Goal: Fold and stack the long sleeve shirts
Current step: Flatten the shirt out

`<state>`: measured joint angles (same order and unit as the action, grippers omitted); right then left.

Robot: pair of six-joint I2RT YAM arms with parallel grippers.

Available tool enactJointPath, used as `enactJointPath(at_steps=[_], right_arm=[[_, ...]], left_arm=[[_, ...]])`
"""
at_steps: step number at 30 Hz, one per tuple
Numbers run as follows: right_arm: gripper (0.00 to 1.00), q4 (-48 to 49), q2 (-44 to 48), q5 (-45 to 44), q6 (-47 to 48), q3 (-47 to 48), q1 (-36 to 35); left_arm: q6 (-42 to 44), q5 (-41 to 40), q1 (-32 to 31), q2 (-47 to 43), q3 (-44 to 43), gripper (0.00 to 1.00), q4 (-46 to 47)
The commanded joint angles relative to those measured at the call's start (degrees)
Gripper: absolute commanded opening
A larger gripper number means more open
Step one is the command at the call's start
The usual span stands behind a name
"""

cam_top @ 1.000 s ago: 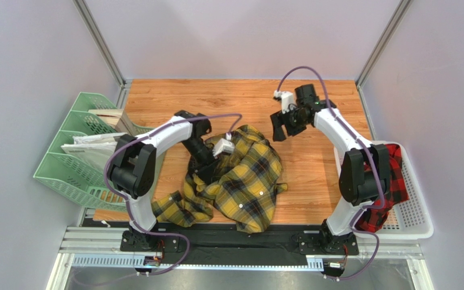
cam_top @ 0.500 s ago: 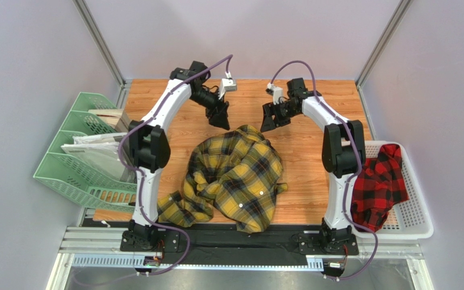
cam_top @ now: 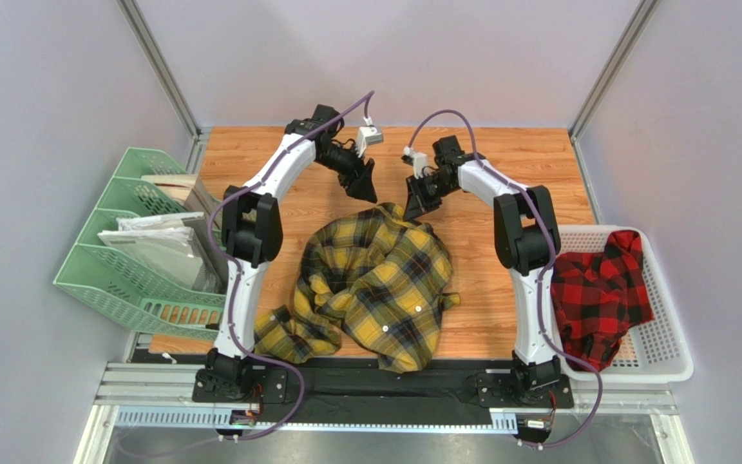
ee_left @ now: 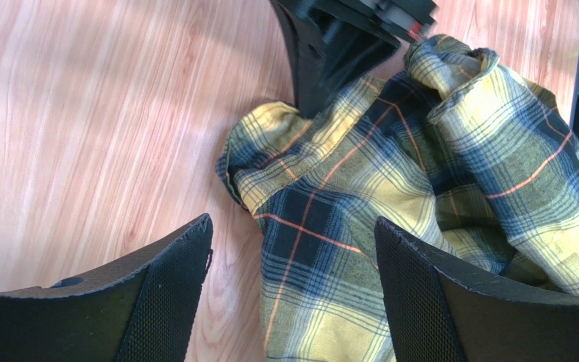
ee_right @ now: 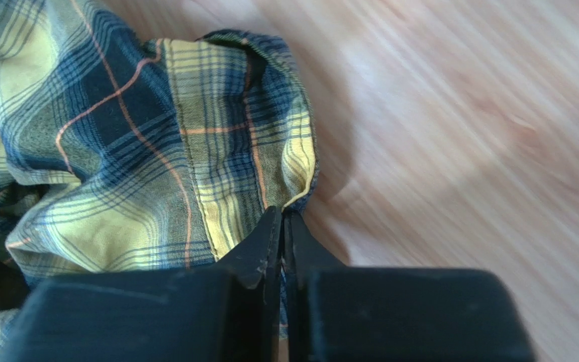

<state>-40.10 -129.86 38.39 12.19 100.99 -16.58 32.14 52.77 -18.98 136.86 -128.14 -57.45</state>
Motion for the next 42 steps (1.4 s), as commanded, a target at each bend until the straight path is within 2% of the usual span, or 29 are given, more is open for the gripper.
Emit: enactJointPath(at_steps=[1,6,11,12,15,19,25,29,33,39,42], right_arm=[[0.00,2.12,7.24,-1.21,1.88,-2.27,-1.96],[0.00,8.71,18.84,-8.41,2.66,-9.93,-3.02],[0.00,11.44,28.43,-19.55,10.12,-15.81,-7.67],[0.00,11.88,29.39,-20.89,11.18,-16.52,-9.16],[0.00,13.55,32.65,-26.60,15.31,-19.24,-11.71],[0.00,15.05,35.64,-33.10,17.52,-21.01,-14.09],[0.00,14.26,38.19,-34.87,17.61,-22.50,-15.94],[0.00,14.34,39.42,-35.67,16.38,-23.91,-16.73],[0.00,16.10,41.88,-35.05,16.11,-27.15,-17.78],[0.00,18.30,45.13,-36.98,17.17,-32.16,-20.94],[0.00,20.23,45.93,-38.30,18.66,-34.27,-22.70]], left_arm=[[0.01,3.04,2.37,-4.84,1.83,0.85,1.47],[9.23,1.81,2.20,-10.11,6.75,0.87,1.28],[7.60,0.22,2.28,-18.01,17.72,0.87,16.82],[6.72,0.31,2.28,-18.90,18.88,0.88,21.80],[4.95,1.54,2.20,-21.45,21.78,0.89,29.30],[7.49,3.12,1.05,-22.51,23.46,0.91,32.84],[12.76,8.04,-0.53,-23.56,26.00,0.91,32.32],[16.98,8.93,-2.02,-25.58,32.22,0.90,33.36],[15.86,8.57,-3.69,-26.99,37.51,0.88,41.77],[14.53,8.05,-4.57,-27.60,41.99,0.81,49.69],[16.37,7.96,-5.27,-29.36,46.04,0.81,52.17]])
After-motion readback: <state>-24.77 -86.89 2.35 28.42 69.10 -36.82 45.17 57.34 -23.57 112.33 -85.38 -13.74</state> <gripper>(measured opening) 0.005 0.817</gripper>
